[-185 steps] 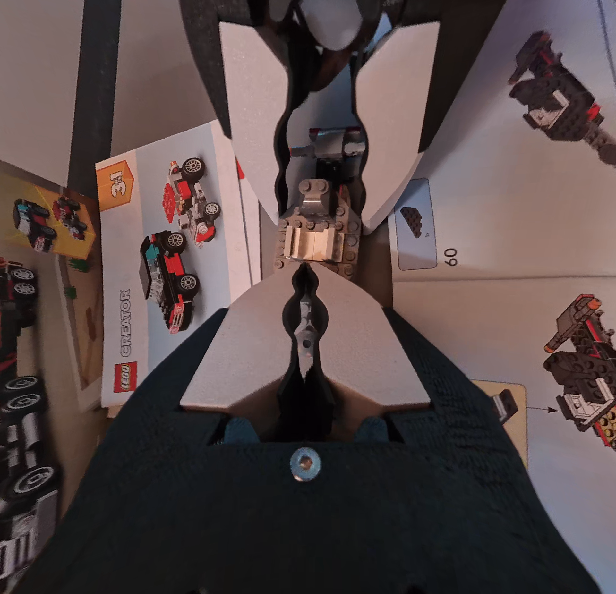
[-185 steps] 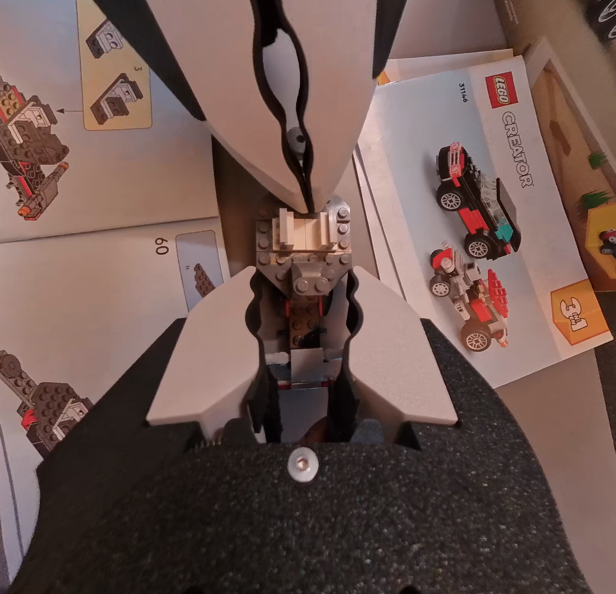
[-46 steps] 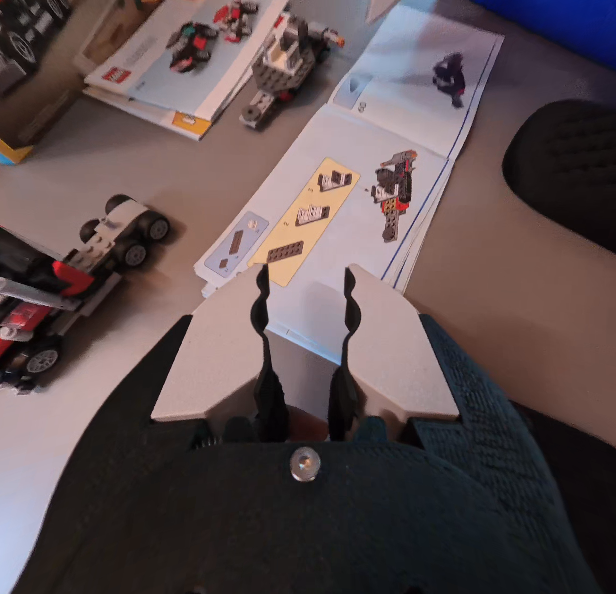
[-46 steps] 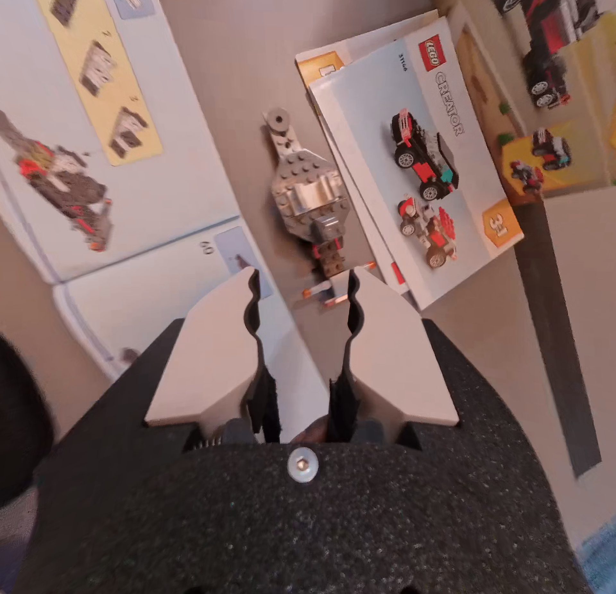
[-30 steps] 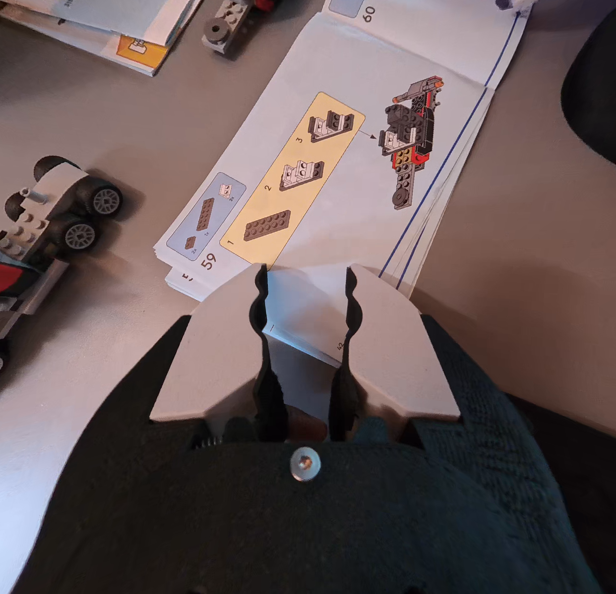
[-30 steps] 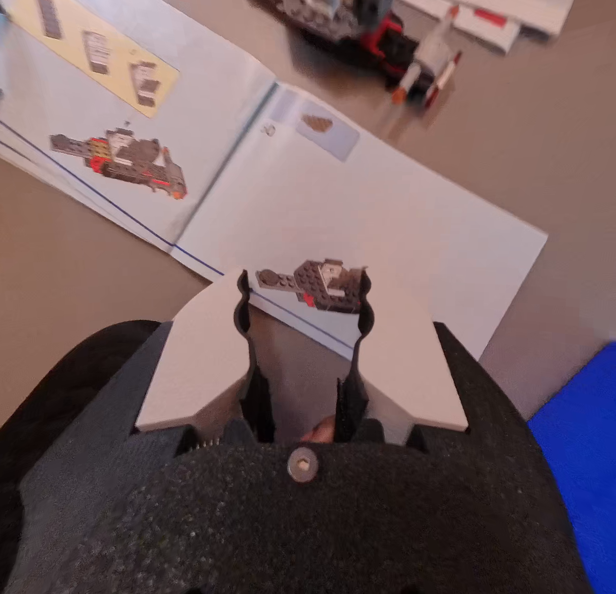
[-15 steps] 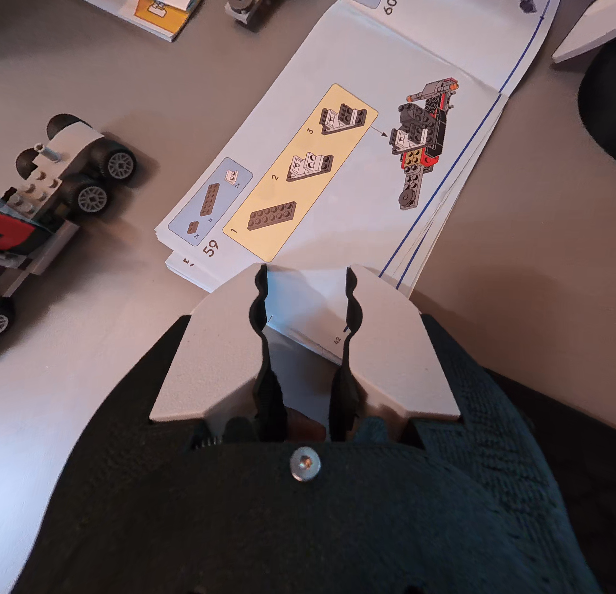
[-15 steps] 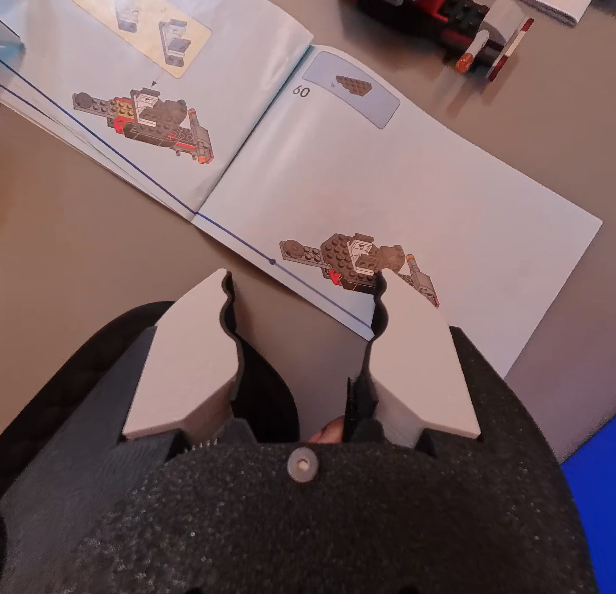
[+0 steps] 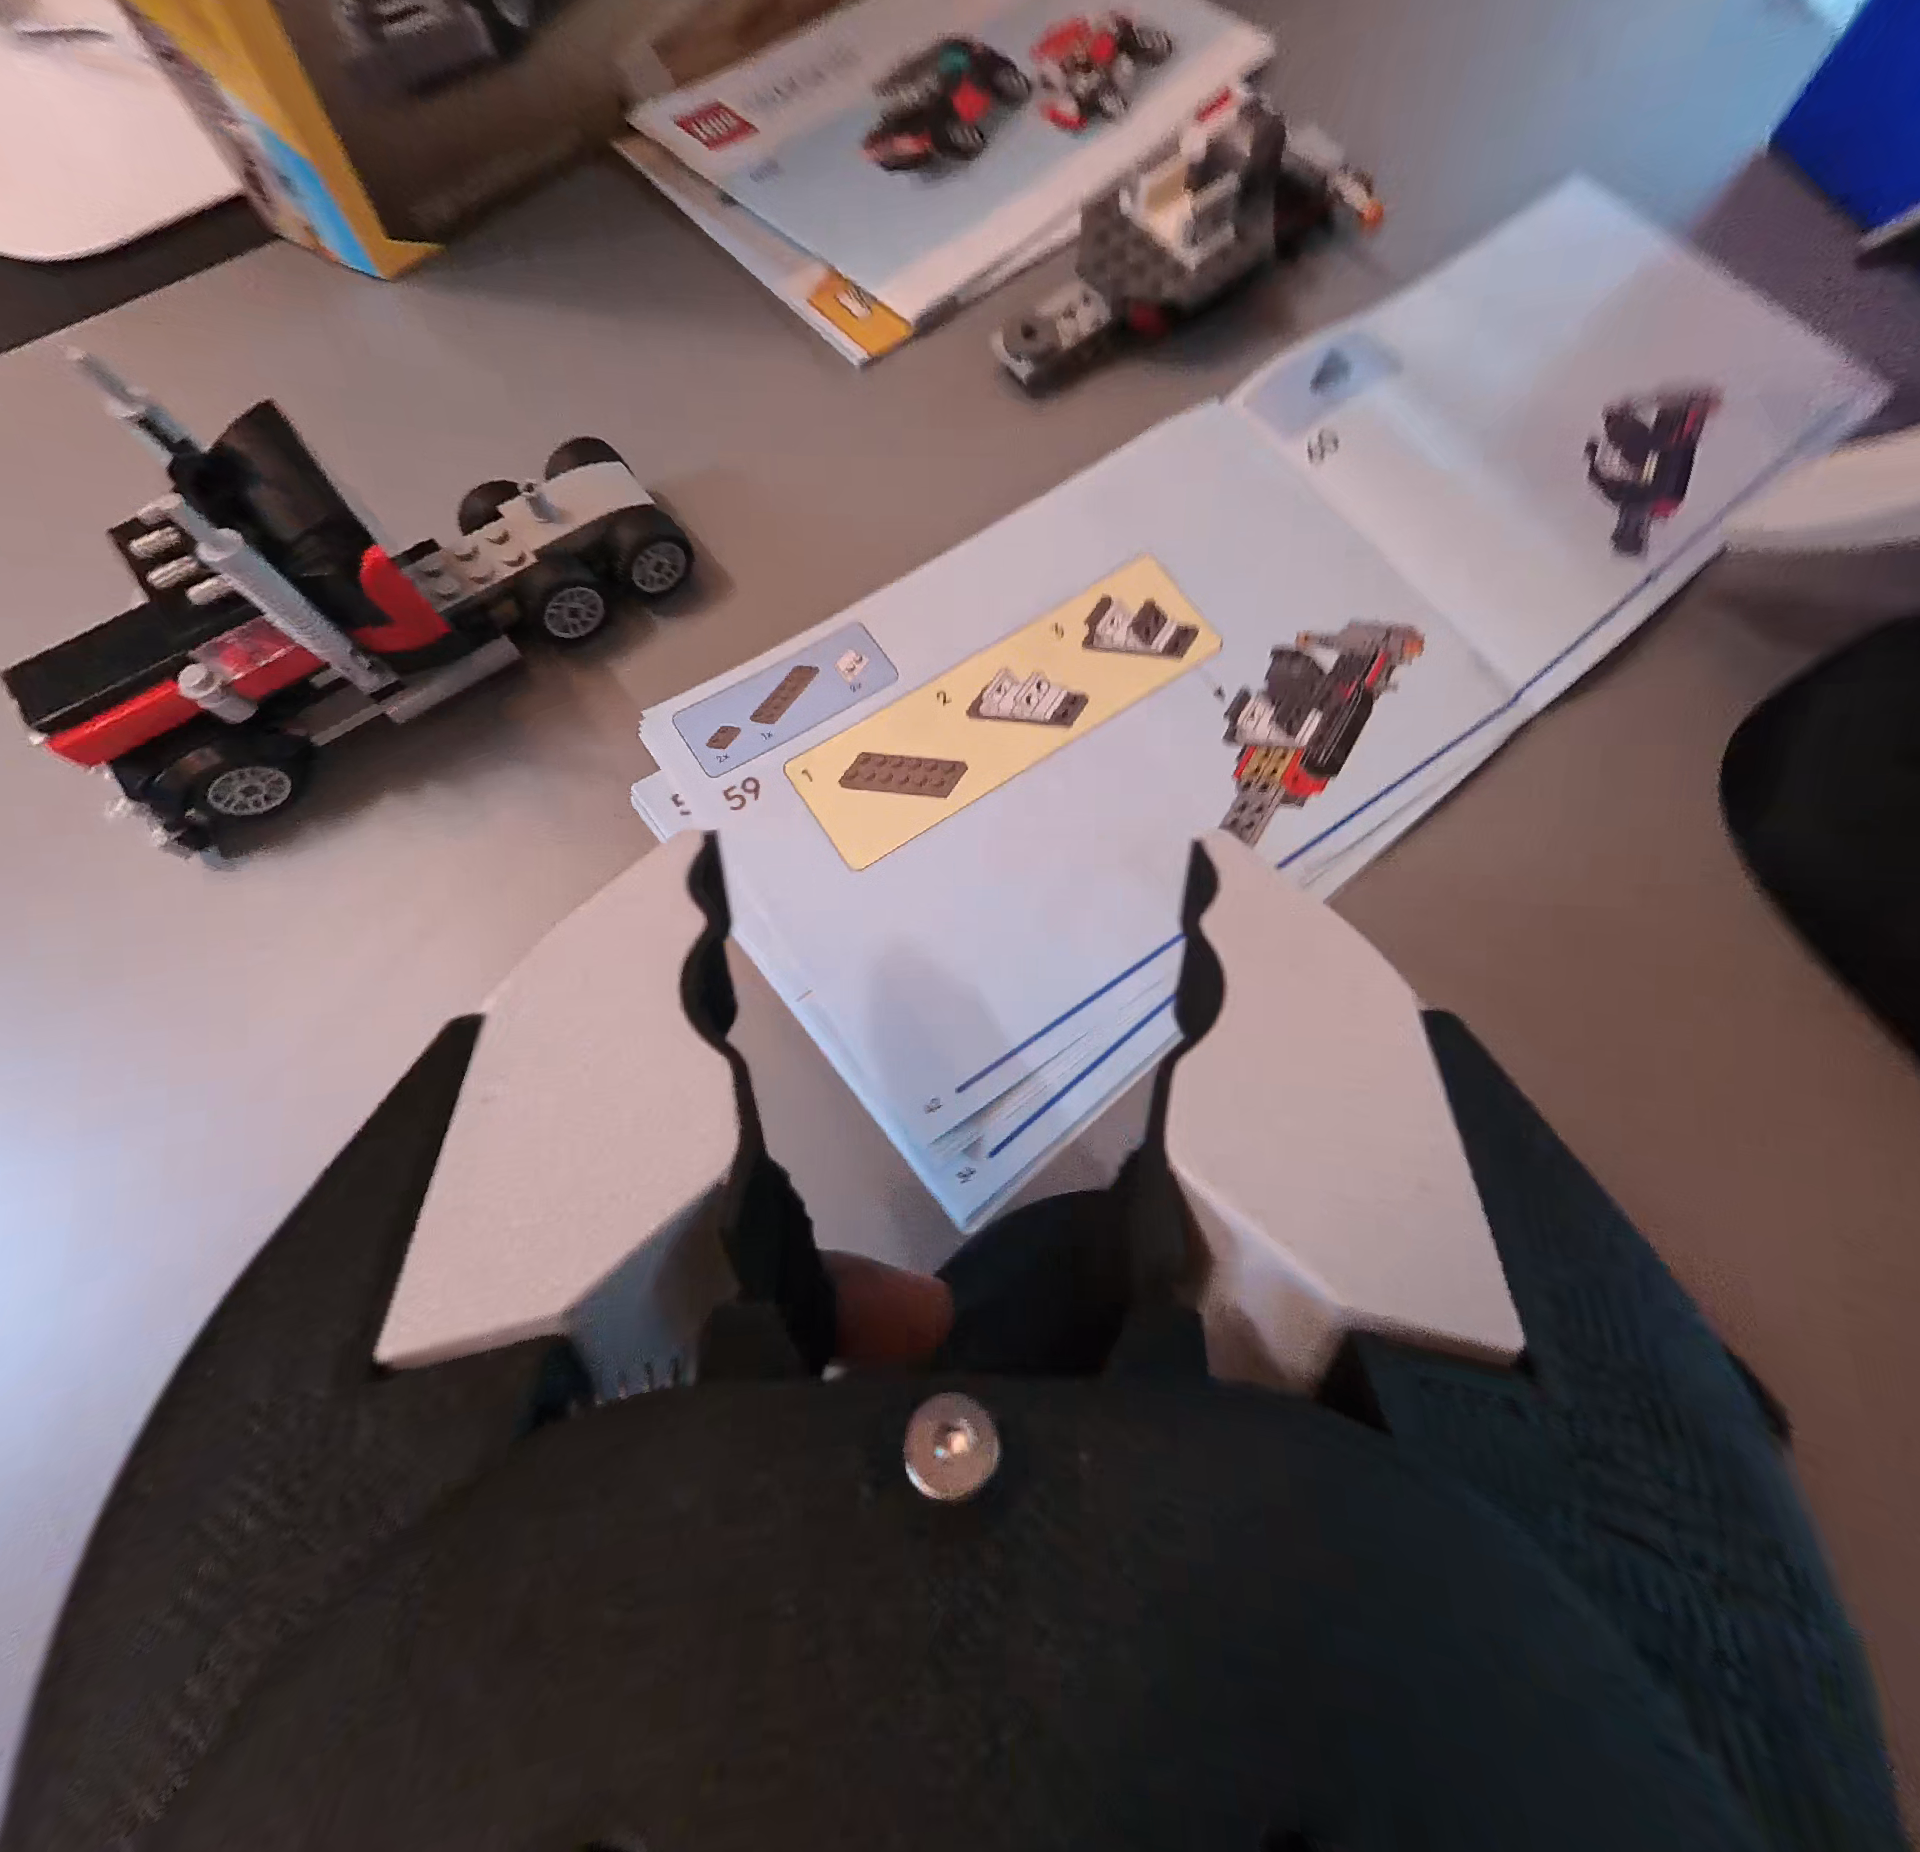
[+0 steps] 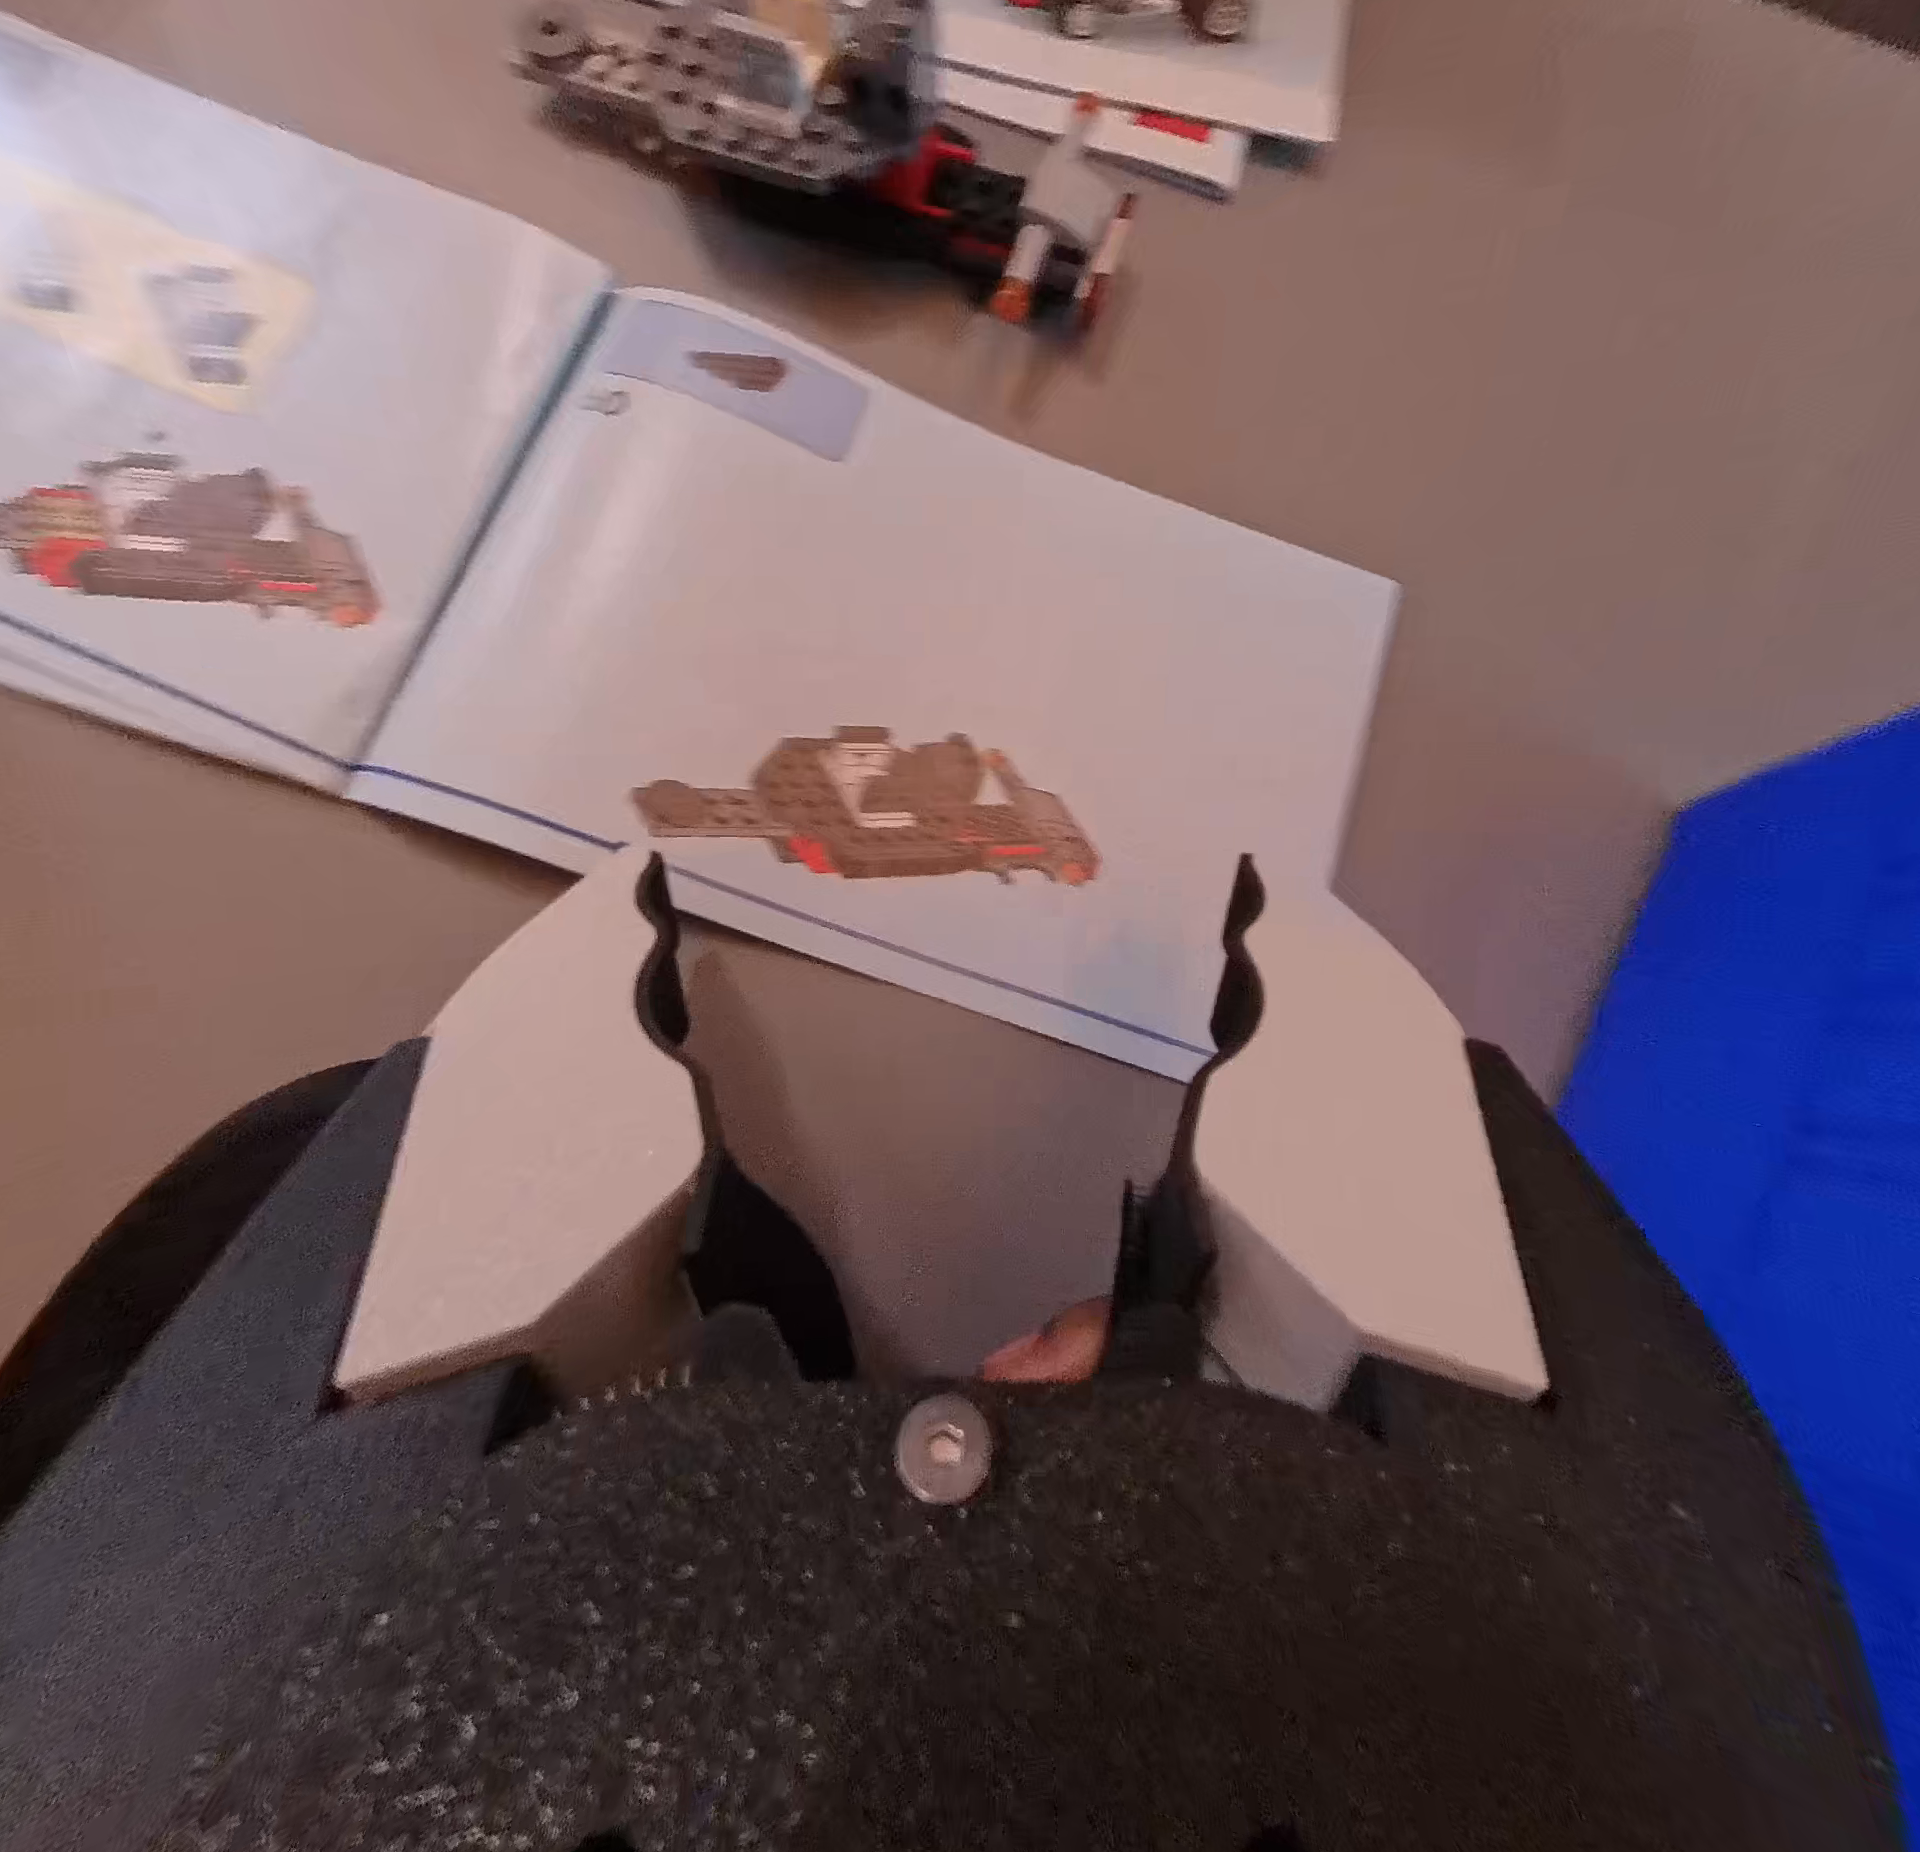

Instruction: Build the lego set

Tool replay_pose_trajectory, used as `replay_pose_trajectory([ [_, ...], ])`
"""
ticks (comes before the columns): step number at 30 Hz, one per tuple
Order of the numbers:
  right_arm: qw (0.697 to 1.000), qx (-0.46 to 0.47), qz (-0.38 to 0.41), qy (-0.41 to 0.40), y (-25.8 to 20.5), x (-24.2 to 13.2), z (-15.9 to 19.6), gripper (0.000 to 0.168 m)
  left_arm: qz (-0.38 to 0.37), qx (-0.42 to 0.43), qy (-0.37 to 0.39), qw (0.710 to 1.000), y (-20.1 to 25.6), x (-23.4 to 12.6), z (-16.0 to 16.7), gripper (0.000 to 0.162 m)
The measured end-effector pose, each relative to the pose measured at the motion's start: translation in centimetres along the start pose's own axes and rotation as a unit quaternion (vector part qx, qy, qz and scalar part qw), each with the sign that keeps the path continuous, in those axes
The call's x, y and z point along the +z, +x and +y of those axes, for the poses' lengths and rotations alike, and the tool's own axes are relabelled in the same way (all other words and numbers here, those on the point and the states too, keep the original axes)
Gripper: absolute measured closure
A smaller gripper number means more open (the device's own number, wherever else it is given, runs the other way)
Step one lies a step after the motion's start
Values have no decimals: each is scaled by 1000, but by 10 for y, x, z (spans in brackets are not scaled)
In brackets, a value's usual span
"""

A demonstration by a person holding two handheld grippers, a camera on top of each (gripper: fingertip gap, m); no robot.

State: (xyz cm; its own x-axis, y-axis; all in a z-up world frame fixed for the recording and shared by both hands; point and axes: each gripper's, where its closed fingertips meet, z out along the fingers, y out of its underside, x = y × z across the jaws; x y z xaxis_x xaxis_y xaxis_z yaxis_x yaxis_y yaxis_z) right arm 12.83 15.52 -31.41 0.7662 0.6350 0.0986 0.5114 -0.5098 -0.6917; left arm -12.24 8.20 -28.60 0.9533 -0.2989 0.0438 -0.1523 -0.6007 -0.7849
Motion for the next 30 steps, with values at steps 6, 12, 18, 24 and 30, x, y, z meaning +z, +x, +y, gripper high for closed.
replay_pose_trajectory([
  [6,997,47,53,35,11,-13,-4,23,-97,-38,21,994,3,-8,4,17],
  [12,996,53,35,70,-4,-19,-16,20,-123,-79,75,986,9,-25,1,17],
  [18,993,26,18,118,-27,-30,-42,20,-163,-75,113,977,9,-47,-7,17],
  [24,989,-5,1,149,-56,-45,-51,20,-190,-56,131,971,25,-71,-5,17],
  [30,984,-14,-13,175,-83,-61,-50,20,-197,-60,151,967,36,-90,2,17],
])
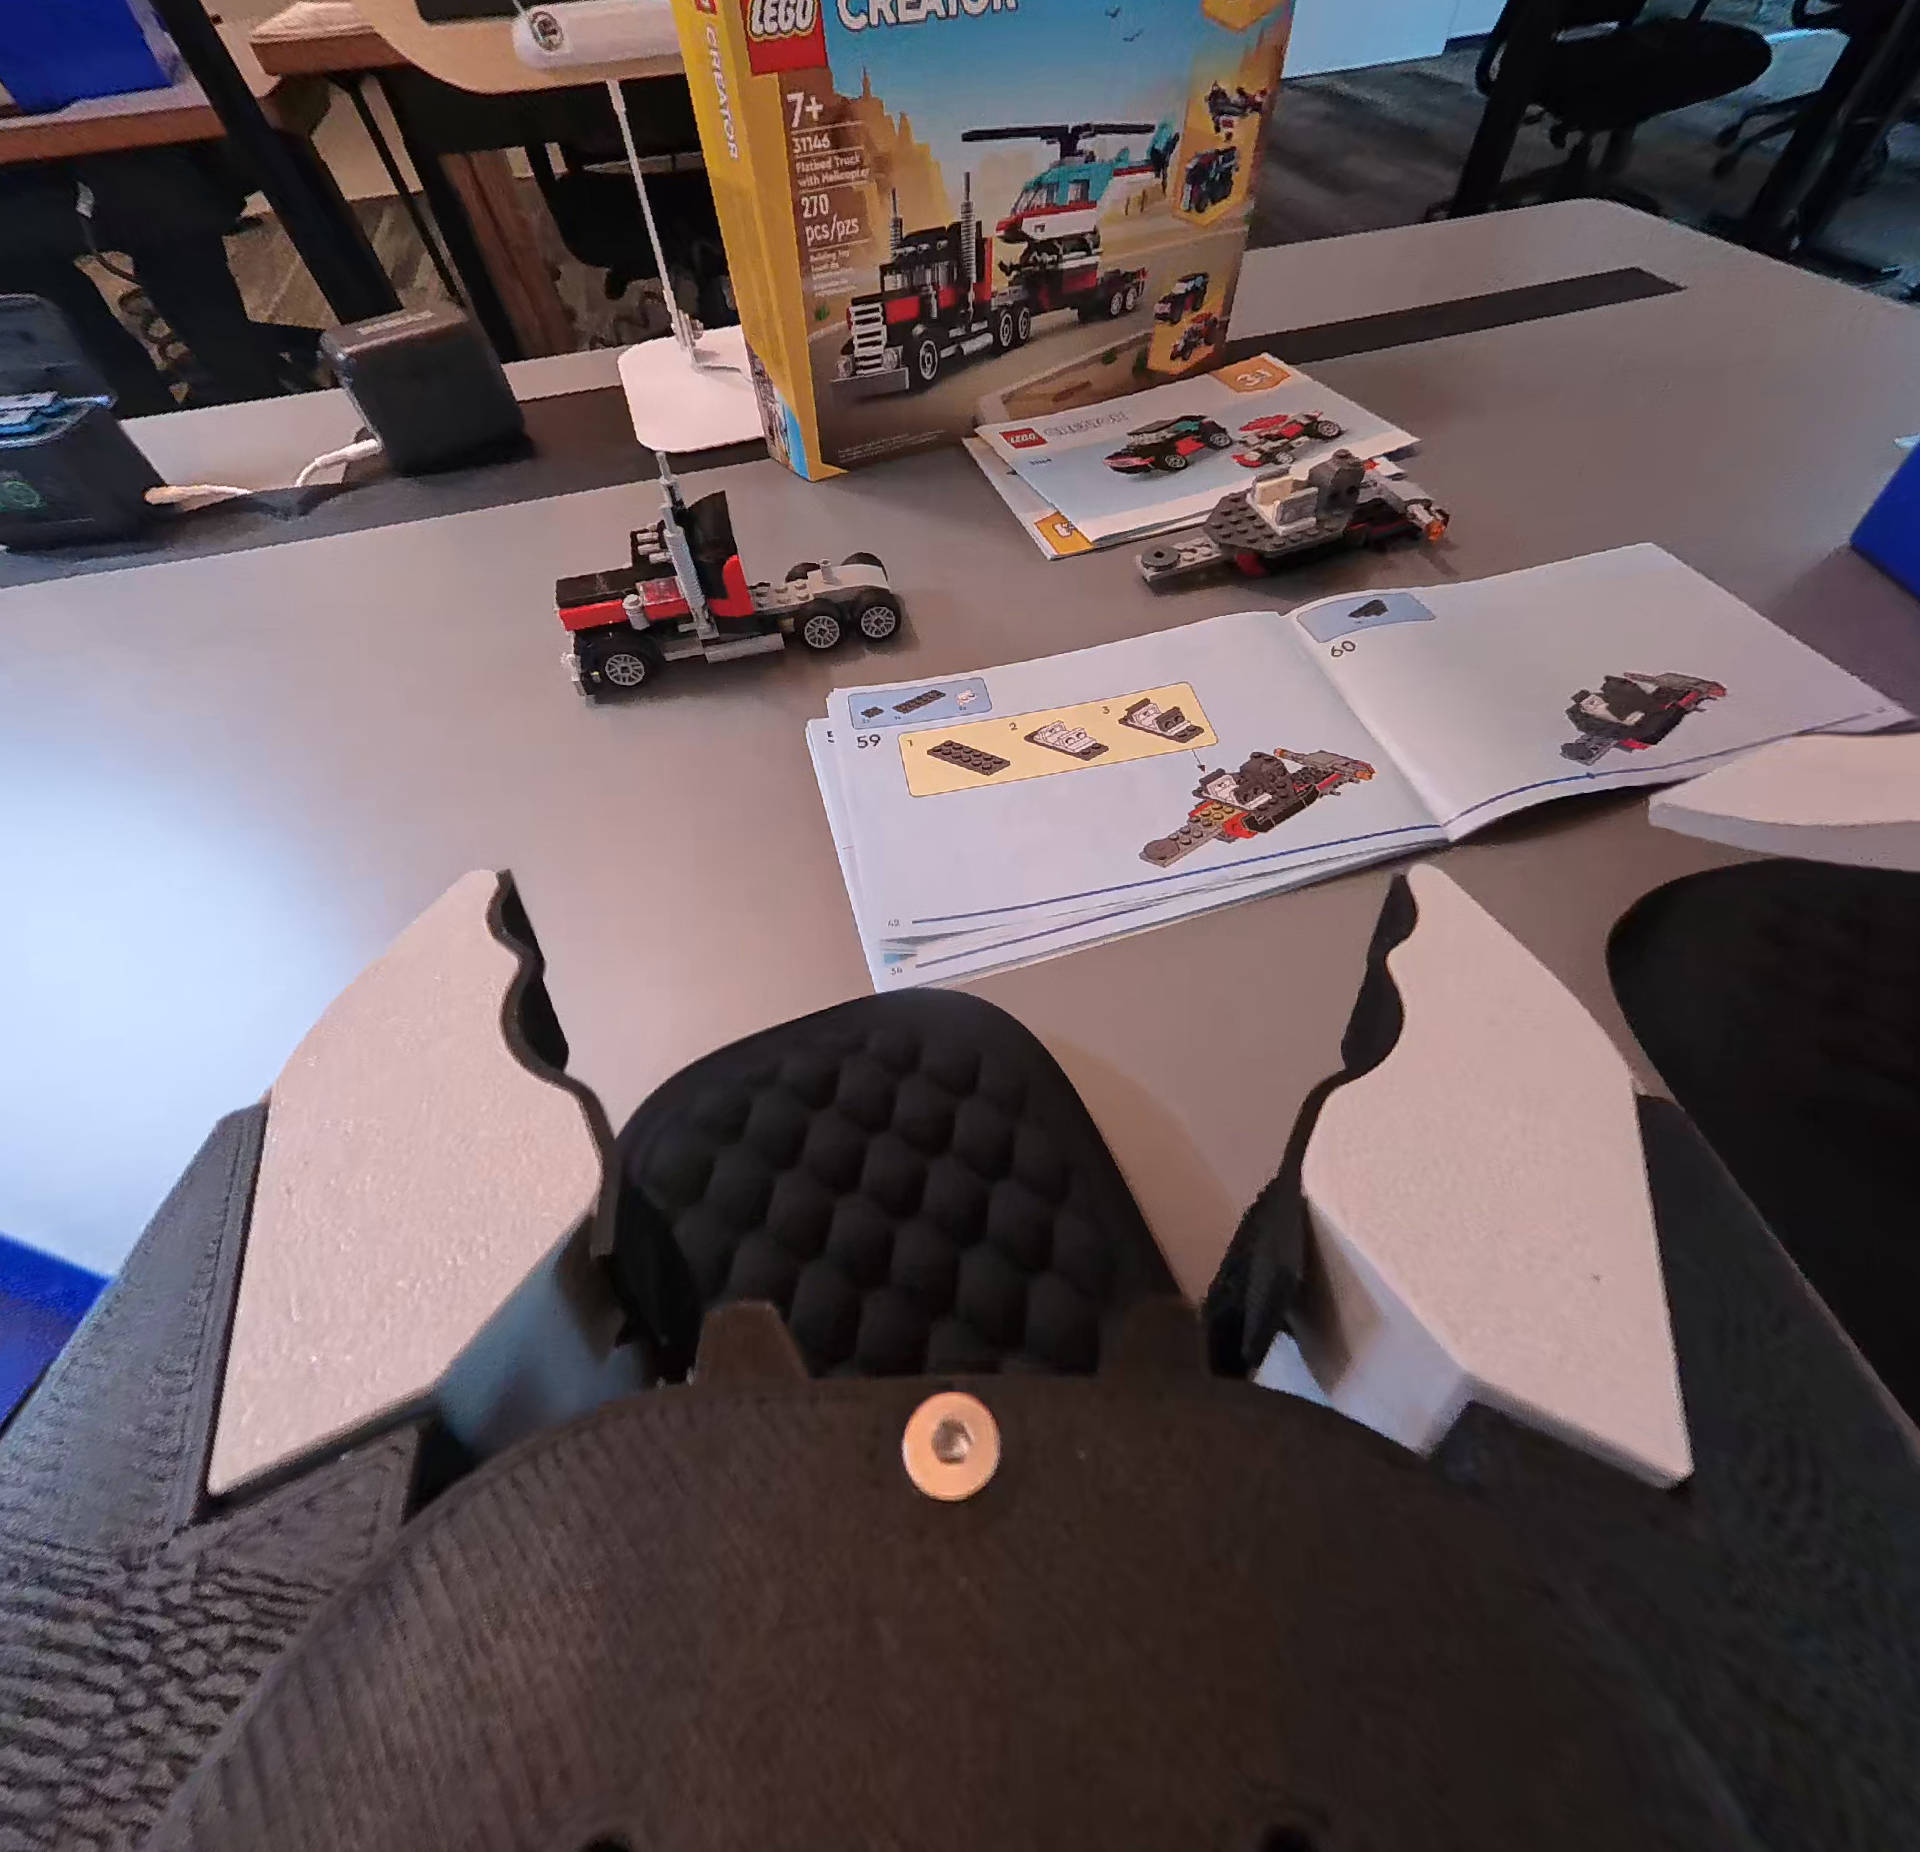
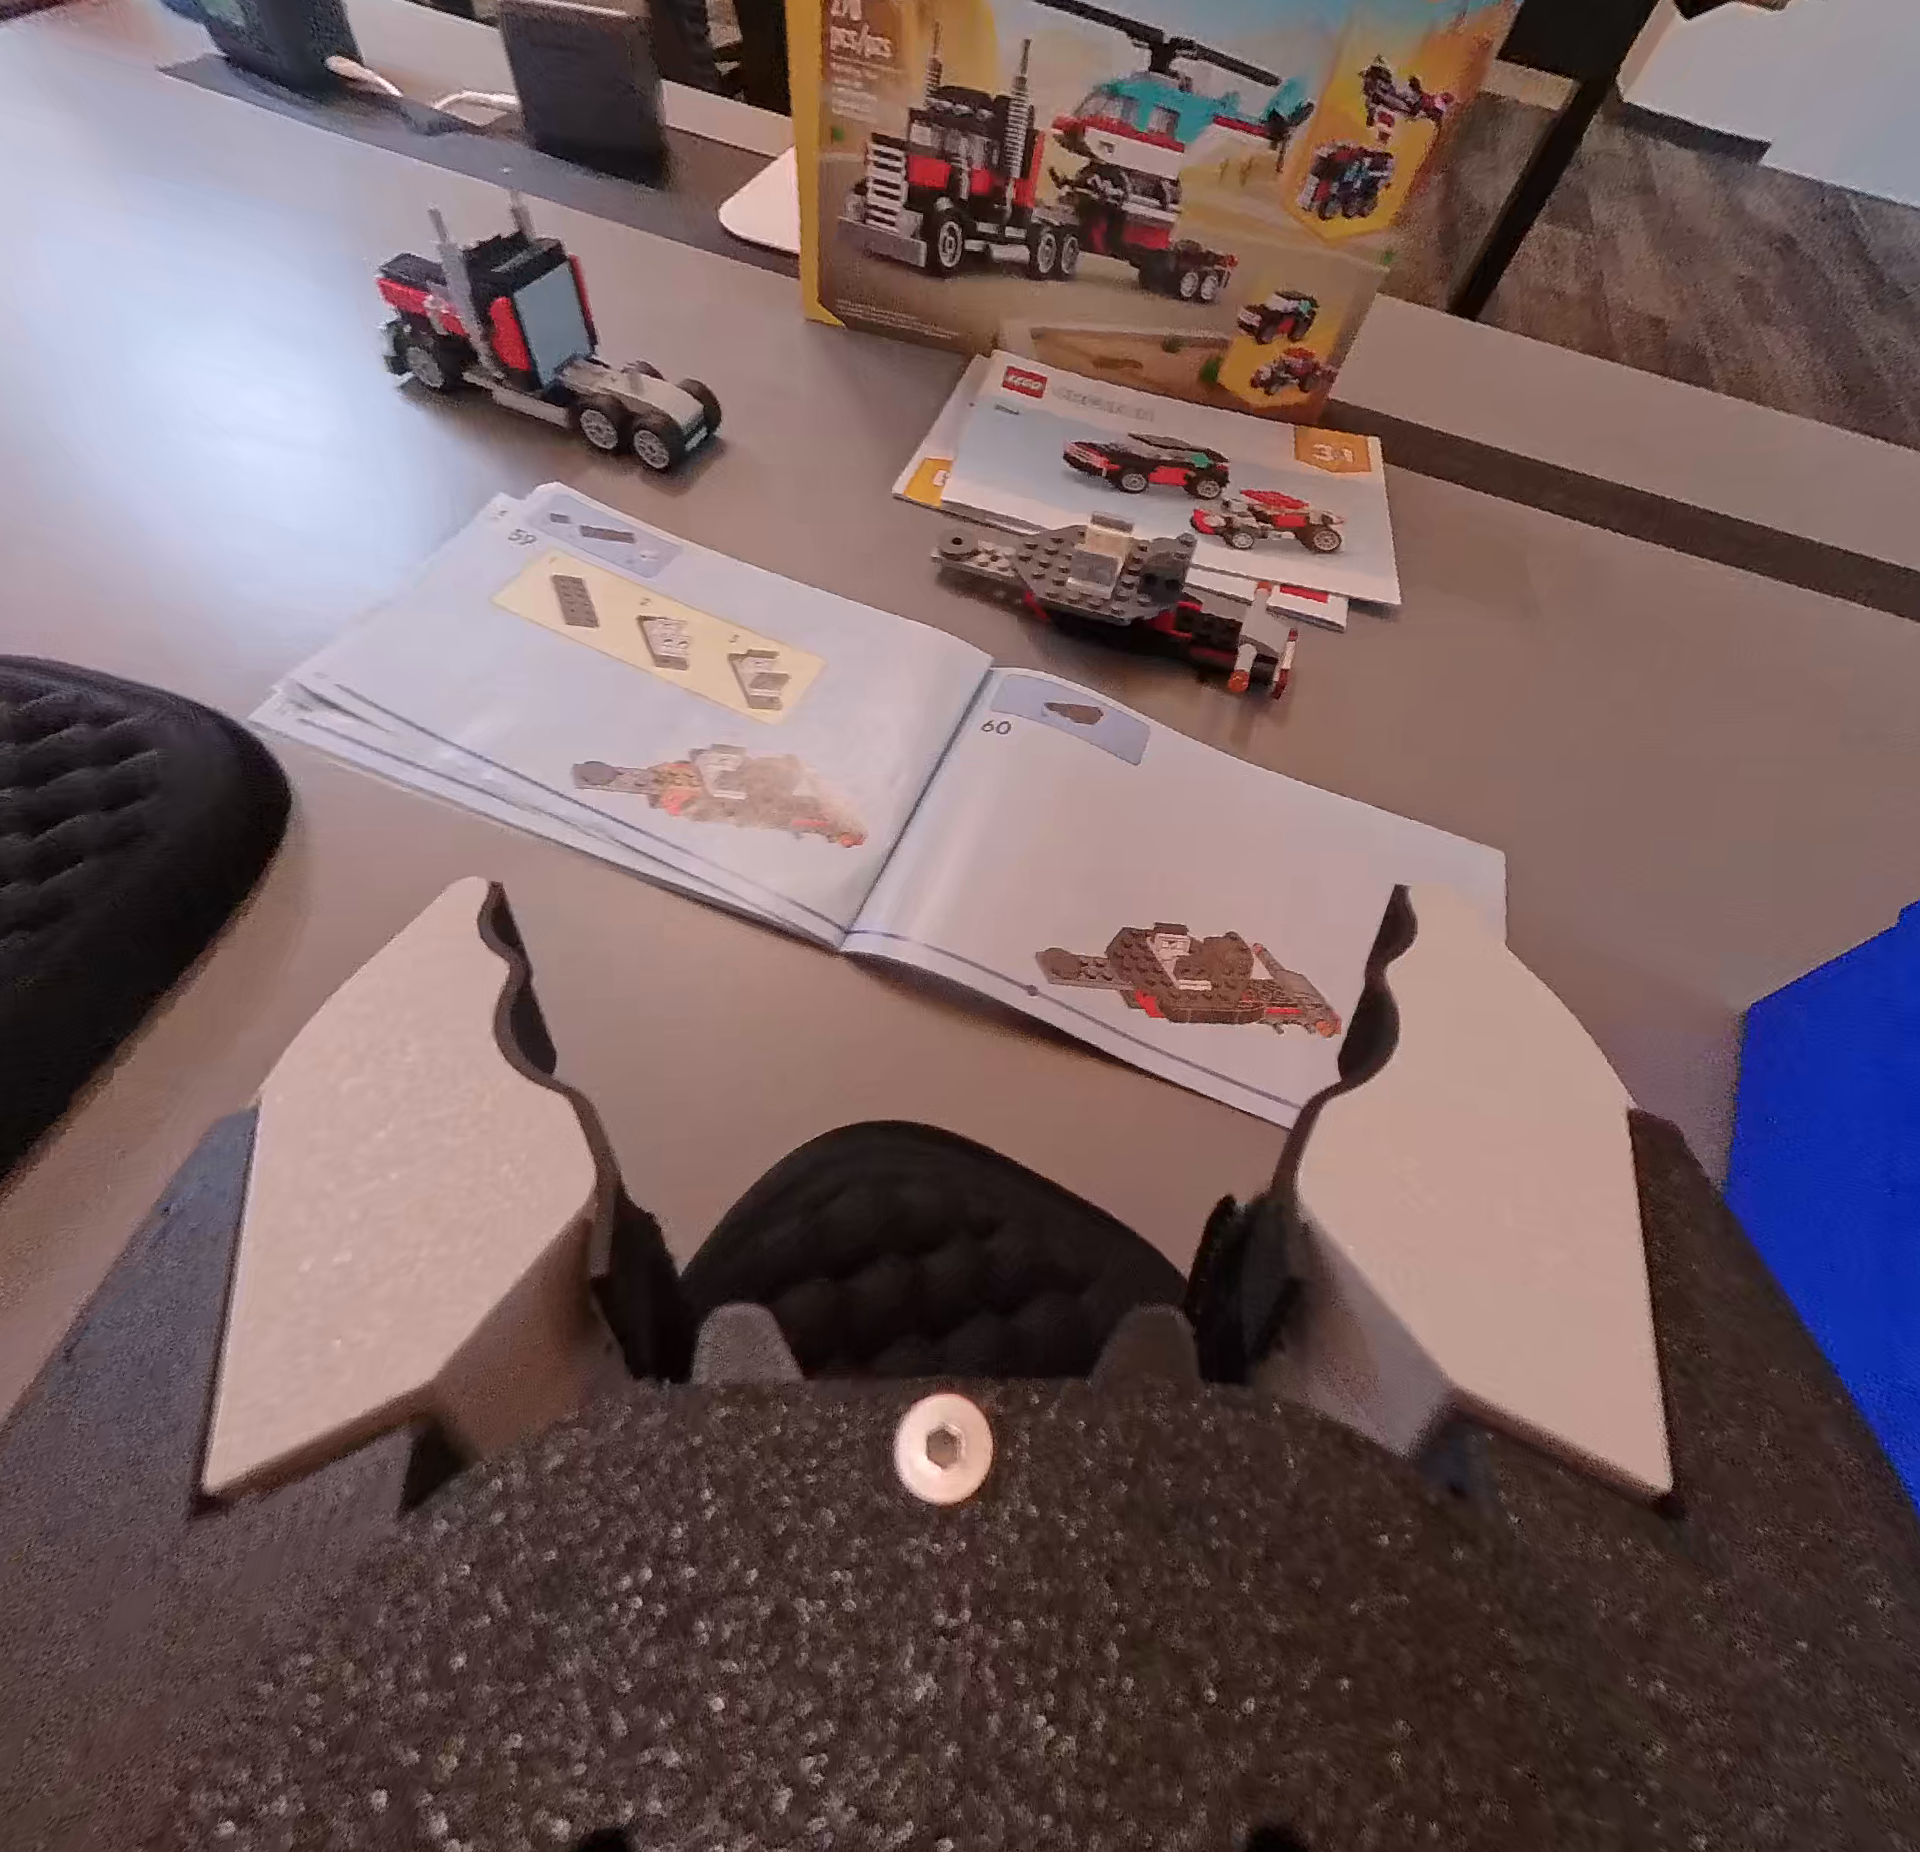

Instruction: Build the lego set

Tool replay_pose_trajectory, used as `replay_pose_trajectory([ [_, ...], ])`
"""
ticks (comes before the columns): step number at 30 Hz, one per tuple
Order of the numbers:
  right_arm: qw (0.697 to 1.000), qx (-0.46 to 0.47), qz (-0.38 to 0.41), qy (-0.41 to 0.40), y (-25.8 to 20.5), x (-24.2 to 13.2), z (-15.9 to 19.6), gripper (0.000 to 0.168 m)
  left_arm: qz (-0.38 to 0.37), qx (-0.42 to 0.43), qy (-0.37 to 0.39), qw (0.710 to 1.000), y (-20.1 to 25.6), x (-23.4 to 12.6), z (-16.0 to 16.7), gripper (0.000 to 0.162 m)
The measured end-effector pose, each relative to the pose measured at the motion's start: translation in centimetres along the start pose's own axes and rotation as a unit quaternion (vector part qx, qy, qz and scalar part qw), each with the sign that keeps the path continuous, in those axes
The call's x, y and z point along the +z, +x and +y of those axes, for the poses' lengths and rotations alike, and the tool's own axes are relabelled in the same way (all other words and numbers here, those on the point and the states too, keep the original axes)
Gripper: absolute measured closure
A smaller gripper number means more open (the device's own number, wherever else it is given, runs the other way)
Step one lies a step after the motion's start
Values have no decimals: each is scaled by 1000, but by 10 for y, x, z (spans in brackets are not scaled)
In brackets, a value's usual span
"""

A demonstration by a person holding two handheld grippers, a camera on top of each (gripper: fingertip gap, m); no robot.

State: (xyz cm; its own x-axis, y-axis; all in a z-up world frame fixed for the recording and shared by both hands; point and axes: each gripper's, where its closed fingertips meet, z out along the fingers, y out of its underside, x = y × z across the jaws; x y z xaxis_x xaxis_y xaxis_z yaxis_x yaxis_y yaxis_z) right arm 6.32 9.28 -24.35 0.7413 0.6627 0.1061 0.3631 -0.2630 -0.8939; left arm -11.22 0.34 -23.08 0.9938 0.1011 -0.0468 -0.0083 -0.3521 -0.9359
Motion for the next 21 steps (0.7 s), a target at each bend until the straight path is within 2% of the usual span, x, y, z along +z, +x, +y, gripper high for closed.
replay_pose_trajectory([
  [9,999,-12,-2,34,-16,-32,-5,20,-20,10,8,1000,-5,-30,2,17],
  [15,999,-24,-5,40,-21,-59,7,20,-22,13,14,1000,4,-56,13,18],
  [16,999,-28,-8,45,-23,-64,8,21,-6,28,15,999,9,-59,16,43],
  [17,998,-33,-13,50,-25,-70,10,27,31,47,25,998,21,-66,15,110],
  [18,997,-46,-35,59,-30,-75,11,60,61,52,50,996,31,-73,11,161],
  [19,991,-61,-82,82,-44,-86,9,119,54,36,58,996,30,-76,9,162],
  [20,984,-67,-117,115,-55,-97,4,166,42,50,37,997,29,-75,16,162],
  [21,982,-63,-113,138,-56,-104,1,168,24,70,16,997,26,-74,23,161],
])
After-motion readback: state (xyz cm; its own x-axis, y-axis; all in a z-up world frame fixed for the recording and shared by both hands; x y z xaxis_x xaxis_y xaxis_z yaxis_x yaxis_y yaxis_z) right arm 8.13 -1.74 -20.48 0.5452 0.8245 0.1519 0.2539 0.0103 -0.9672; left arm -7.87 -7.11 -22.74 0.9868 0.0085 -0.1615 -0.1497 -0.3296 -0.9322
